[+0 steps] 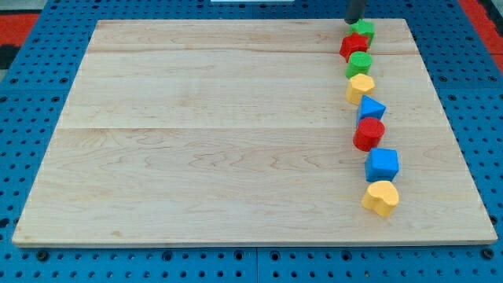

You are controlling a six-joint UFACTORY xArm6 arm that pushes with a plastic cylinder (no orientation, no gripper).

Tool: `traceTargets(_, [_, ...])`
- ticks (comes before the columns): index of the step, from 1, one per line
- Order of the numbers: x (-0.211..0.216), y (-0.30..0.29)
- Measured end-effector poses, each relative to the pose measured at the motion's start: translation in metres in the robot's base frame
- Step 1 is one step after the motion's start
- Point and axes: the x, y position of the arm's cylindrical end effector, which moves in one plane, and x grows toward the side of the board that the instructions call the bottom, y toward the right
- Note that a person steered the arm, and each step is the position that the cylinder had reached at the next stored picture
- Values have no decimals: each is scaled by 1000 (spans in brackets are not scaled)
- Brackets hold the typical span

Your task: Push green star towards top left

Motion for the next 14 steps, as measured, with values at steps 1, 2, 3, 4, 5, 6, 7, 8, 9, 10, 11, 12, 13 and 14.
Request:
traceTargets(1, [6, 38])
traceTargets(2, [20, 76])
traceTargets(3, [30, 15])
traceTargets(4, [46, 6])
traceTargets(5, [53, 18])
traceTargets(6, [52, -36])
traceTargets(7, [50, -99])
traceTargets(8, [47, -109])
traceTargets(9, [36, -102])
traceTargets(10, [28, -149])
traceTargets(11, [45, -193])
traceTargets(12, [47, -229])
traceTargets(13, [47, -298])
traceTargets(14, [47, -341])
